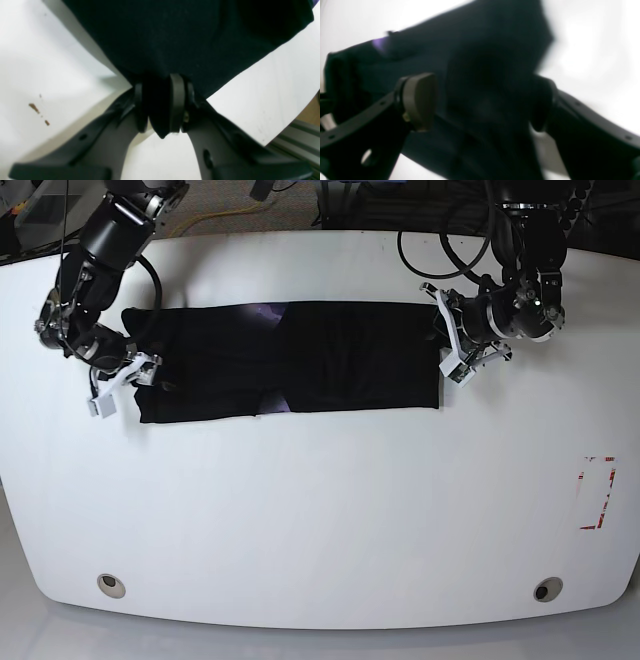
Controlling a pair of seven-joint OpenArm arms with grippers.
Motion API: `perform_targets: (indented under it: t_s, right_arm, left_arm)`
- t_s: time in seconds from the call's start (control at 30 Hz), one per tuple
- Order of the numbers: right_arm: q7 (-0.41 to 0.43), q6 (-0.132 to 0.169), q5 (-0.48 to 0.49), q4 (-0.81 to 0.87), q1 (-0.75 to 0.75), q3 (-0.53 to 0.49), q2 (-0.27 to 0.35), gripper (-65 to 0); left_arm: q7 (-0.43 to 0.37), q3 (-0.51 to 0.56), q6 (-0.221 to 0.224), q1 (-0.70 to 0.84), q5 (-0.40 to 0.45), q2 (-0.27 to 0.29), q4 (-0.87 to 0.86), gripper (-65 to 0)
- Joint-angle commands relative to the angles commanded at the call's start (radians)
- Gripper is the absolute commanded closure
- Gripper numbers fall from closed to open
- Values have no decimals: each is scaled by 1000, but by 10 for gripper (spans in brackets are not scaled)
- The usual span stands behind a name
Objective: Fold the T-shirt properly
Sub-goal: 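Fold the strip end with the left gripper toward the right gripper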
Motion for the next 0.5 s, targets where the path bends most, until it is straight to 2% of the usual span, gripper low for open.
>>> perform_targets:
  t_s: [0.03,0.13,0.2,0.3,0.37,0.5]
  right_arm:
    - [8,0,0,2,-2,2,-3,-395]
    - [18,0,-8,49,-18,0,-8,-141]
    - [17,0,0,97,-26,0,-8,-27]
    - [2,0,-8,209,-37,0,0,-8]
    - [-20,0,-5,295,-52,0,18,-8]
    - [-63,0,-2,450,-61,-3,54,-8]
  left_arm:
    - [0,0,0,0,0,0,0,-113]
    - [0,-3,0,0,2,0,-2,-113]
    - [0,-2,0,0,2,9,-2,-114]
    - [2,2,4,-2,2,68,-14,-114]
    - [2,15,33,-21,2,104,-37,-115]
    - [2,118,54,-87,2,144,-118,-115]
